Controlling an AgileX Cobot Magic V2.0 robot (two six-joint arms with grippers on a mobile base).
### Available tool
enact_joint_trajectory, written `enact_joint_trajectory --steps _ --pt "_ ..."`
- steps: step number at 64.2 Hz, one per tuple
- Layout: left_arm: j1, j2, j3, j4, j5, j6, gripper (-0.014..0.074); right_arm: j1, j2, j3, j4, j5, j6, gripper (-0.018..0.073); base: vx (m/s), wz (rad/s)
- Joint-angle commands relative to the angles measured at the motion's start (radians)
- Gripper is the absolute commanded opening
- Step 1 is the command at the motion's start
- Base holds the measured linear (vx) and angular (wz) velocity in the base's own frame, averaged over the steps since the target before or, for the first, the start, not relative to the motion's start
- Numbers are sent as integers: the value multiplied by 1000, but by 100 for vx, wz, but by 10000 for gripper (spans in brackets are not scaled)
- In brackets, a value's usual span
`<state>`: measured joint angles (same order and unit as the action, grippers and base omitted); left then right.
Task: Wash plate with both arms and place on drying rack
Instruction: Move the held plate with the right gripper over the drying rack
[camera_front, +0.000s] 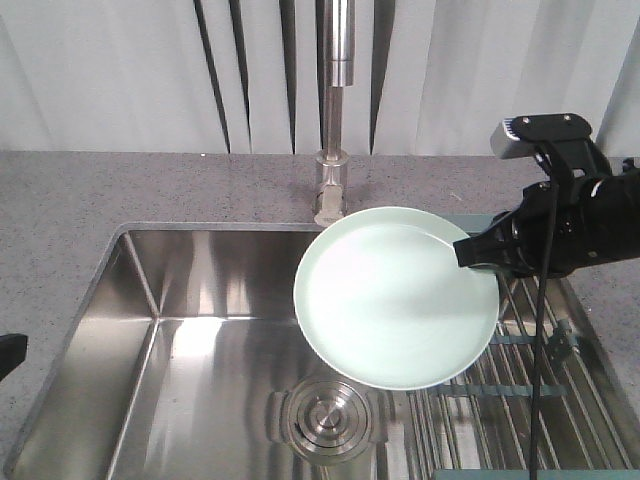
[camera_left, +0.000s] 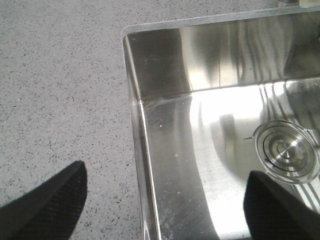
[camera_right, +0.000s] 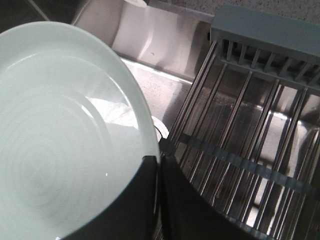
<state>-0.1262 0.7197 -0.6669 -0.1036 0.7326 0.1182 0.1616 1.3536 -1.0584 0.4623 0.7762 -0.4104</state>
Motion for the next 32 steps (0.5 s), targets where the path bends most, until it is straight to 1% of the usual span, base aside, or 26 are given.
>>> enact_joint_trajectory --steps 1,5,13,20,32 --pt "1 0 -28 -9 -66 -7 593 -3 -70 16 33 -45 7 -1 0 0" --pt "1 0 -28 -9 -66 -7 593 3 -95 42 33 -45 18 -1 0 0" --pt "1 0 -28 -9 -66 -7 593 42 -119 73 12 -48 46 -1 0 0" --pt "1 0 -28 -9 -66 -7 593 91 -118 77 6 -54 71 -1 0 0" --pt "1 0 -28 -9 -66 -7 593 203 -117 77 -16 -104 124 -1 0 0"
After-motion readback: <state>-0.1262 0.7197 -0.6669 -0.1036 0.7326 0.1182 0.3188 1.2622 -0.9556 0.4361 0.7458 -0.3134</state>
